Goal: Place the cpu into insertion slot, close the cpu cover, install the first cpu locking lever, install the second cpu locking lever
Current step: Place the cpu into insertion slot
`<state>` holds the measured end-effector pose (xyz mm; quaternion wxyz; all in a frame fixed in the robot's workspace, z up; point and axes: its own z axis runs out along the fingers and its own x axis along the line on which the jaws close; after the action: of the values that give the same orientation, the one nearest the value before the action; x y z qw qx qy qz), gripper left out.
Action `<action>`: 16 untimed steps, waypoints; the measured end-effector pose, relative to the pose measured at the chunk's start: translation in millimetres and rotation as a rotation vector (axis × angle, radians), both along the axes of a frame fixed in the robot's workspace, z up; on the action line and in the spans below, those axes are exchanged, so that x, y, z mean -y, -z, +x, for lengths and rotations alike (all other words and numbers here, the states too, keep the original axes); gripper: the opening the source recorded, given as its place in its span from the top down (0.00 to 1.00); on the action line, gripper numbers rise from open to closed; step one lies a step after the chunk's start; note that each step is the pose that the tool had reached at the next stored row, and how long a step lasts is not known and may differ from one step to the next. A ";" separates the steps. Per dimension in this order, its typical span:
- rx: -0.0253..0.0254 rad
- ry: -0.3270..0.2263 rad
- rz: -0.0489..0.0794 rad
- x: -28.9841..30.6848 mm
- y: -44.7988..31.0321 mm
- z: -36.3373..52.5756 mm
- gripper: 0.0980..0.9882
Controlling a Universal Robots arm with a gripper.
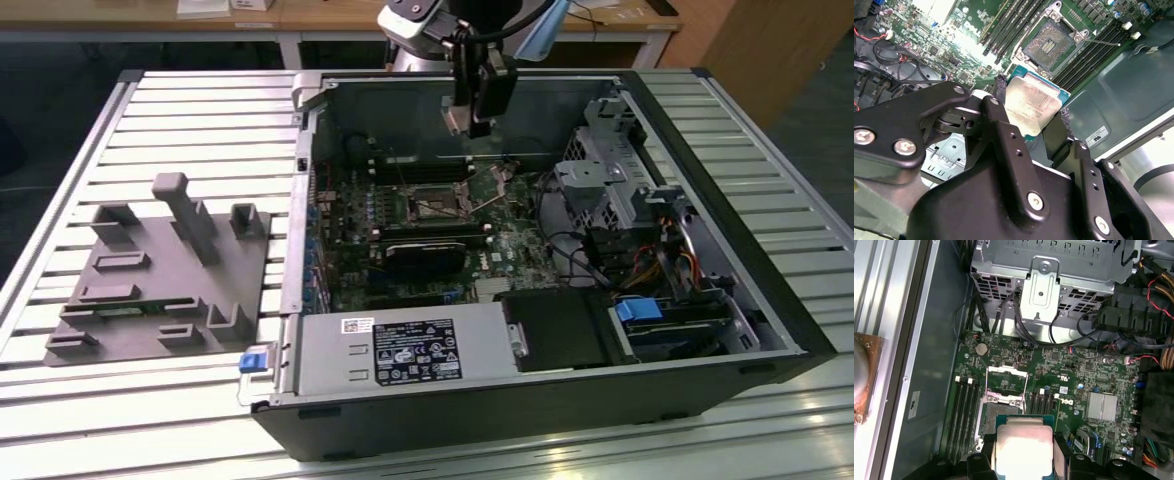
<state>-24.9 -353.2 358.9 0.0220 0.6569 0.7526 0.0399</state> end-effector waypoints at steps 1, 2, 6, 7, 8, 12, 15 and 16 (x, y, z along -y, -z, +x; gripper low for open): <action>0.0000 0.000 0.000 0.0 0.2 0.0 0.51; 0.0000 0.000 0.000 0.0 0.4 0.0 0.51; 0.0000 0.001 0.000 0.0 1.2 0.0 0.51; 0.0000 0.001 0.000 0.0 1.4 0.0 0.51; 0.0000 0.001 0.000 0.0 1.7 0.0 0.51; 0.0000 0.001 0.000 0.0 2.6 0.0 0.51; 0.0000 0.002 0.000 0.0 3.2 0.0 0.51; 0.0000 0.002 0.000 0.0 3.5 0.0 0.51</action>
<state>-24.9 -353.2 355.4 0.0221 0.6575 0.7521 0.0398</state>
